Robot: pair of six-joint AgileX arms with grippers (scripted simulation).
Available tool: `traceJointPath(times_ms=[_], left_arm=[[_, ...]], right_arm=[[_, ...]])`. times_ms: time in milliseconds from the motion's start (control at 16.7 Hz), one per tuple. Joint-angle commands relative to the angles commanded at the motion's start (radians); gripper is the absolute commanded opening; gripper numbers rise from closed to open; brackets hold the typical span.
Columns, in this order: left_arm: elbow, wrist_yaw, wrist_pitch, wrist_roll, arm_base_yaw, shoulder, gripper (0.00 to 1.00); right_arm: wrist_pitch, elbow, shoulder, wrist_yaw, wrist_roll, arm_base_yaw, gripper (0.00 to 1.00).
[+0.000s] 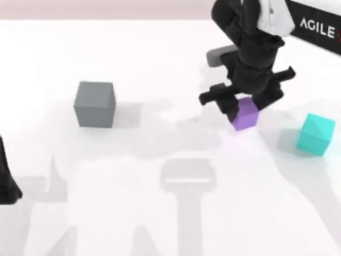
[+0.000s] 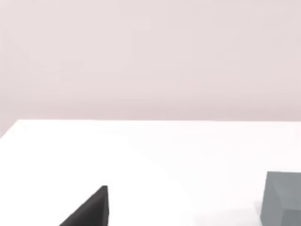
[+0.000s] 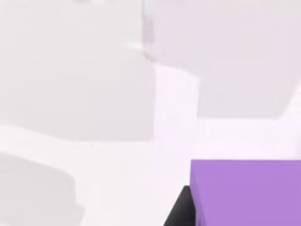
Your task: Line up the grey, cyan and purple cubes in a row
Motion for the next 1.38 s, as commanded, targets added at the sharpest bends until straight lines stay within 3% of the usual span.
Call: traceJointPath(times_ms=[480, 1080, 1380], left_arm=[[0.000, 0.000, 0.000, 0.000, 0.000, 0.000, 1.00], [0.000, 0.000, 0.000, 0.000, 0.000, 0.000, 1.00], [0.000, 0.000, 0.000, 0.000, 0.000, 0.000, 1.00]], right_arm=[[-0.006, -0.021, -0.042, 0.001, 0.039, 0.016, 0.00], [0.104, -0.586, -0.459, 0.017, 0.552, 0.253, 0.00], [0.127, -0.663, -0.536, 0.021, 0.630, 0.299, 0.00]])
